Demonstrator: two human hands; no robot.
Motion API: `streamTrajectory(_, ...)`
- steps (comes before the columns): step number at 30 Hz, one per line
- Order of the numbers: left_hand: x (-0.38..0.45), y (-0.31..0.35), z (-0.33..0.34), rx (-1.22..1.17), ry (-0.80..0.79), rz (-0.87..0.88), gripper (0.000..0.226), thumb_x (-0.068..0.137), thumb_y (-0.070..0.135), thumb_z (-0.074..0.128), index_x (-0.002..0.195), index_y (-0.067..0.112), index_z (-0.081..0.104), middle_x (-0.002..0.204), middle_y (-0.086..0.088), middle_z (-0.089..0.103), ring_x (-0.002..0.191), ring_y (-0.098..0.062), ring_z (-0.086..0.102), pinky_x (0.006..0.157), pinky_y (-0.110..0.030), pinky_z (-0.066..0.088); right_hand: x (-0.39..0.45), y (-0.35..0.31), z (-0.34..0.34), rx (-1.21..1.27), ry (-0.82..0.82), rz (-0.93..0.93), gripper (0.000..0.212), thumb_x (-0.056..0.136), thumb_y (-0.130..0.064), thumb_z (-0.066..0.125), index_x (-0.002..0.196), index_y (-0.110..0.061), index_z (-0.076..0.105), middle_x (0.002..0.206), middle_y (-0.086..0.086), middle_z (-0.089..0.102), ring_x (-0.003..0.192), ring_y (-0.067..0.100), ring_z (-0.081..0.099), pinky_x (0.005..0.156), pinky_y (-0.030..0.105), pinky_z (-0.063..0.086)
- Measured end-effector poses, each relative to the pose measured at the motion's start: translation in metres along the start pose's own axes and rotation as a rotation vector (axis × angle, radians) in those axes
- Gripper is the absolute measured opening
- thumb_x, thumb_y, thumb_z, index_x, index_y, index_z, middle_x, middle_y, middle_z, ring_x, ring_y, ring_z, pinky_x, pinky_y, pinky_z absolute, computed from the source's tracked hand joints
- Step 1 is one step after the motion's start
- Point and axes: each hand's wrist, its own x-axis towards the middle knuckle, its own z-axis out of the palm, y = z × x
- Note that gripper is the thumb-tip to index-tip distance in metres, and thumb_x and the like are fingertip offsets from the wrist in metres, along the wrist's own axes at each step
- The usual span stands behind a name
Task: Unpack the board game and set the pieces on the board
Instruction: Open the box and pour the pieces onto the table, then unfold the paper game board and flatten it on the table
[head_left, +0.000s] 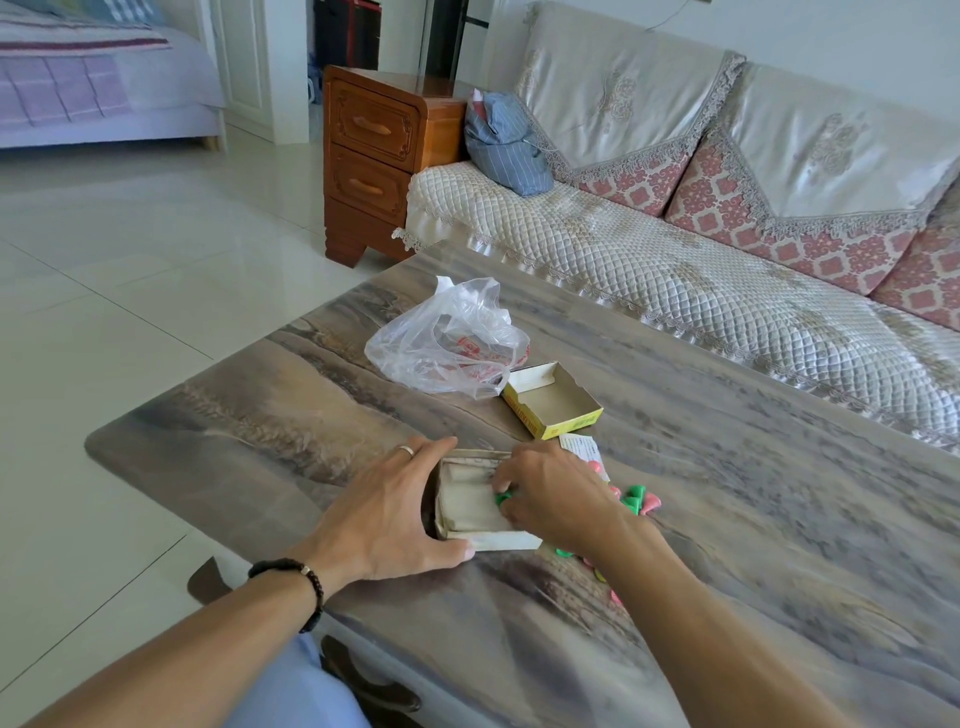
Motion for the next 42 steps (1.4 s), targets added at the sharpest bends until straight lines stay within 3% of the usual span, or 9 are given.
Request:
streamTrajectory(4, 0.0, -0.001, 0.0, -0.003, -0.004, 0.0, 0.107, 0.06, 0.07, 0.067, 0.148, 0.028, 0.023, 0.139, 0.01, 0.04, 0.126, -0.01, 0.039, 0.099, -0.028, 0.038, 0.0, -0.001, 0.002, -0.068, -0.001, -0.059, 0.015, 0.086, -0.017, 0.053, 0.094, -0.019, 0.066, 0.097, 0.001, 0.058, 0.093, 0.025, 0.057, 0.067, 0.03, 0.039)
streamTrajectory(8, 0.0, -0.001, 0.0, 0.003, -0.013, -0.005, 0.107, 0.061, 0.071, 0.067, 0.149, 0.029, 0.022, 0.14, 0.011, 0.039, 0.127, -0.01, 0.037, 0.101, -0.028, 0.037, -0.004, 0.0, -0.004, 0.214, 0.045, -0.009, 0.011, 0.081, -0.011, 0.058, 0.082, -0.011, 0.069, 0.083, -0.001, 0.06, 0.078, 0.018, 0.057, 0.066, 0.024, 0.045)
streamTrajectory(11, 0.001, -0.001, 0.0, 0.003, -0.021, -0.012, 0.108, 0.06, 0.071, 0.067, 0.149, 0.03, 0.021, 0.141, 0.01, 0.039, 0.128, -0.01, 0.038, 0.101, -0.028, 0.037, -0.011, 0.012, -0.012, 0.367, 0.264, 0.156, 0.009, 0.083, -0.015, 0.064, 0.085, -0.017, 0.072, 0.081, -0.012, 0.06, 0.07, 0.002, 0.054, 0.063, 0.012, 0.041)
streamTrajectory(15, 0.001, -0.002, 0.001, 0.017, -0.009, -0.004, 0.109, 0.058, 0.072, 0.065, 0.149, 0.028, 0.023, 0.141, 0.009, 0.041, 0.128, -0.01, 0.036, 0.105, -0.026, 0.03, -0.02, 0.029, -0.012, 0.167, 0.236, 0.253, 0.016, 0.085, -0.015, 0.059, 0.092, -0.024, 0.071, 0.096, -0.004, 0.064, 0.086, 0.016, 0.06, 0.071, 0.034, 0.052)
streamTrajectory(21, 0.0, 0.002, -0.001, 0.031, 0.003, 0.01, 0.108, 0.061, 0.069, 0.068, 0.149, 0.027, 0.024, 0.143, 0.006, 0.041, 0.132, -0.012, 0.033, 0.11, -0.028, 0.023, -0.005, 0.003, -0.006, 0.088, 0.193, 0.02, 0.033, 0.086, -0.022, 0.058, 0.118, -0.026, 0.063, 0.109, -0.002, 0.056, 0.106, 0.019, 0.048, 0.077, 0.029, 0.04)
streamTrajectory(25, 0.0, 0.002, -0.002, 0.007, 0.012, -0.015, 0.105, 0.061, 0.066, 0.069, 0.148, 0.026, 0.025, 0.143, 0.006, 0.042, 0.132, -0.012, 0.033, 0.11, -0.028, 0.026, 0.014, -0.012, 0.007, -0.01, 0.159, -0.035, 0.029, 0.086, -0.022, 0.061, 0.114, -0.027, 0.066, 0.109, -0.001, 0.056, 0.107, 0.022, 0.05, 0.088, 0.036, 0.044)
streamTrajectory(32, 0.004, -0.003, -0.001, -0.016, 0.016, -0.063, 0.108, 0.059, 0.066, 0.067, 0.149, 0.022, 0.026, 0.145, 0.003, 0.041, 0.133, -0.017, 0.035, 0.109, -0.035, 0.032, 0.018, -0.006, -0.003, 0.464, 0.334, 0.104, 0.005, 0.09, -0.011, 0.054, 0.09, -0.012, 0.059, 0.089, 0.0, 0.061, 0.086, 0.018, 0.053, 0.07, 0.032, 0.04)
streamTrajectory(38, 0.005, -0.004, 0.001, -0.054, 0.047, -0.066, 0.089, 0.055, 0.07, 0.067, 0.132, 0.034, 0.04, 0.119, 0.011, 0.053, 0.114, -0.015, 0.049, 0.093, -0.035, 0.043, 0.009, 0.001, -0.035, 0.69, 0.458, 0.211, 0.021, 0.093, -0.014, 0.053, 0.074, -0.023, 0.047, 0.077, -0.009, 0.055, 0.083, 0.017, 0.056, 0.07, 0.032, 0.043)
streamTrajectory(42, -0.001, 0.004, -0.009, -0.199, 0.112, -0.033, 0.094, 0.057, 0.073, 0.07, 0.134, 0.039, 0.03, 0.132, 0.027, 0.032, 0.123, -0.003, 0.035, 0.094, -0.031, 0.037, 0.0, 0.001, -0.052, 0.656, 0.484, 0.222, 0.015, 0.092, -0.014, 0.054, 0.078, -0.019, 0.053, 0.077, 0.0, 0.061, 0.077, 0.024, 0.057, 0.069, 0.039, 0.046)
